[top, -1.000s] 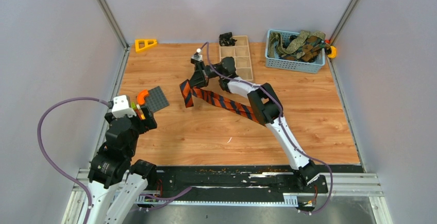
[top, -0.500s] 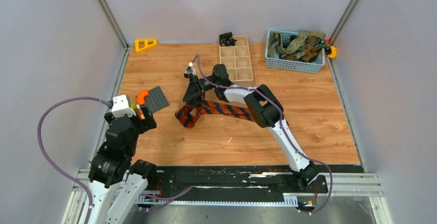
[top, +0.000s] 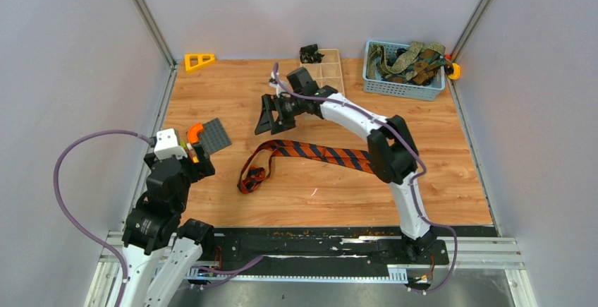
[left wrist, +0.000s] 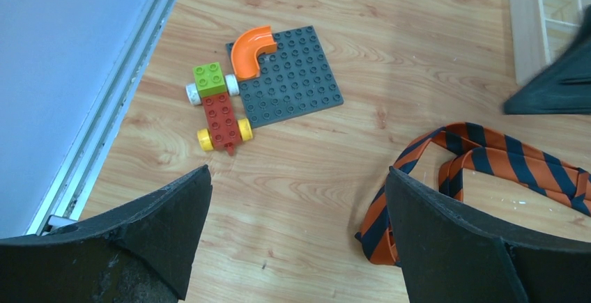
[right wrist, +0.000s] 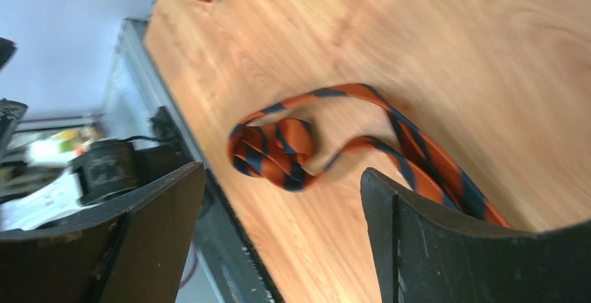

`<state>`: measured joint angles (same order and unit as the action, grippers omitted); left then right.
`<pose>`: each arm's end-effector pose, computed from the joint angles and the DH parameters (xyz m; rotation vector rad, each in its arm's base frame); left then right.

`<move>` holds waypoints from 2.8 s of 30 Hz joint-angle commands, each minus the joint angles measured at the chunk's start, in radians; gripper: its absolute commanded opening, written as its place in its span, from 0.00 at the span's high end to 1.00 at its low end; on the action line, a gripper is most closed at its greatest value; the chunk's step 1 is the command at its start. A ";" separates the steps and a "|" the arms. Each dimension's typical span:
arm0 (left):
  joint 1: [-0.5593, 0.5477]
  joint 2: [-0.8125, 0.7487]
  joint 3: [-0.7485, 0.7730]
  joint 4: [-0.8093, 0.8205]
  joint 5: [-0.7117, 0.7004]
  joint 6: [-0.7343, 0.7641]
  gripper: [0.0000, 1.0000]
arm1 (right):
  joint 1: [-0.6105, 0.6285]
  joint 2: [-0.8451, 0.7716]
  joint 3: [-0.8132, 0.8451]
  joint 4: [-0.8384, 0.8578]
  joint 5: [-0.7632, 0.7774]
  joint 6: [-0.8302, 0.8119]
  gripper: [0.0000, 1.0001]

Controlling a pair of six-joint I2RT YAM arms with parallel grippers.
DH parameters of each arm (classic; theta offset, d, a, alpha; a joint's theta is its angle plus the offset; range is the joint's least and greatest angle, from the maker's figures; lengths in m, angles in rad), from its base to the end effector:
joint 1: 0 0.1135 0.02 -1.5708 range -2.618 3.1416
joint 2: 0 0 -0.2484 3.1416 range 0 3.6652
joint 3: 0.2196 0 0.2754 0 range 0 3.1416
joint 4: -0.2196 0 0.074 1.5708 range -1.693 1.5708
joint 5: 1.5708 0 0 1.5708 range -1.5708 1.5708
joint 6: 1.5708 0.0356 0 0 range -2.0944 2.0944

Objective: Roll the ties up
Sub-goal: Place the tie at the center of the board, then flatten out the tie at the center of the board.

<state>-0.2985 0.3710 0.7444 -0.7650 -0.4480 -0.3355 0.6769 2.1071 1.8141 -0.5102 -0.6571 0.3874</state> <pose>0.1144 -0.0191 0.3170 -0.3247 1.8944 0.0151 0.3703 0.3255 0.2333 -0.7058 2.4401 1.2548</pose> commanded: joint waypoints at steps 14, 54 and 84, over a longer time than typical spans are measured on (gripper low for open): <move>0.007 0.492 0.099 0.089 0.388 0.032 0.00 | -0.068 -0.540 -0.827 0.200 0.585 0.132 0.46; -0.412 1.373 0.370 0.307 0.732 -0.092 0.71 | -0.666 -0.603 -1.092 0.231 0.618 0.111 0.59; -0.575 0.842 0.058 0.166 0.406 -0.231 0.09 | -0.515 -0.764 -0.963 0.111 0.772 0.051 0.58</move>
<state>-0.8398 1.2366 0.8154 -0.6697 -0.0597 -0.4946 0.1402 1.3743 0.8307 -0.3923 0.0967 0.4507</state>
